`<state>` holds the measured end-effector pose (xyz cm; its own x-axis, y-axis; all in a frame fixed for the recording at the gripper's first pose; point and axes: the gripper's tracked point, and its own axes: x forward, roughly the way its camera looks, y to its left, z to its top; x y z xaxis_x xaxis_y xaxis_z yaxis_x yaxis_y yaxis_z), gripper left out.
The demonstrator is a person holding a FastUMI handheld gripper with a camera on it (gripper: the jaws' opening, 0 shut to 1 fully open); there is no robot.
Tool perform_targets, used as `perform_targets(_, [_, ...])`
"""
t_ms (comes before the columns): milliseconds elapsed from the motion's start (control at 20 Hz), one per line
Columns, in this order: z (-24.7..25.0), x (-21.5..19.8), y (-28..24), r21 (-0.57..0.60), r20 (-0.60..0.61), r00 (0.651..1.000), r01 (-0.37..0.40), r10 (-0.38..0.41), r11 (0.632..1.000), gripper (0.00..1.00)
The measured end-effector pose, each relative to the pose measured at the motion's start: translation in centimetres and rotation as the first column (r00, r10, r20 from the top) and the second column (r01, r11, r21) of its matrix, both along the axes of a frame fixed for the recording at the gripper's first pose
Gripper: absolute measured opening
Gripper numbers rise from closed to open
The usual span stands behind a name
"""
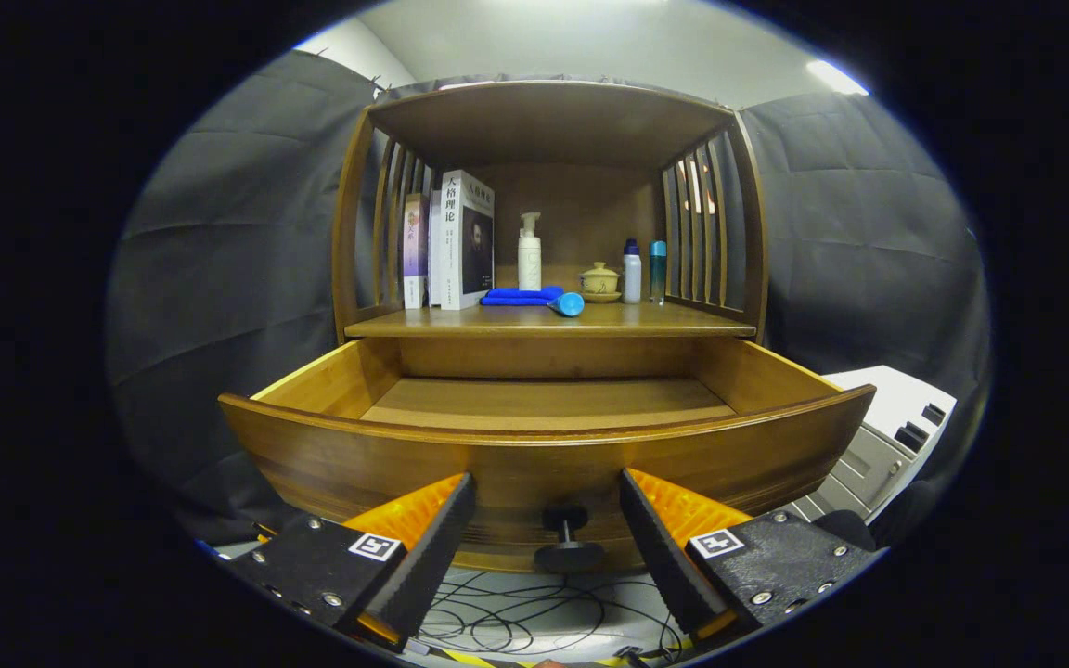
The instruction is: Pull open the drawer, take out the items inside it, and place them on the countertop above the cabinet.
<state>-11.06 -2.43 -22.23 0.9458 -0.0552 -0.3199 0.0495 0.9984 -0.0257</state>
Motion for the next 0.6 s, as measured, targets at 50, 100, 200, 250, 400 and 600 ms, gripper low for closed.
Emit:
perform_targets(50, [0.0,0.3,0.0,0.008,0.003,1.000,0.001,-0.001,1.000,0.97])
perform_targets(100, [-0.1,0.6,0.0,0.012,0.002,1.000,0.000,0.000,1.000,0.97])
perform_targets(200, [-0.1,1.6,0.0,0.010,0.005,1.000,-0.001,0.001,1.000,0.97])
perform_targets(250, [-0.1,2.3,0.0,0.010,0.007,1.000,0.001,-0.001,1.000,0.97])
perform_targets(400, [0.3,4.4,0.0,0.008,0.029,1.000,0.004,-0.004,1.000,0.97])
perform_targets(600, [-0.3,7.9,0.0,0.002,0.027,1.000,0.011,-0.011,1.000,0.97])
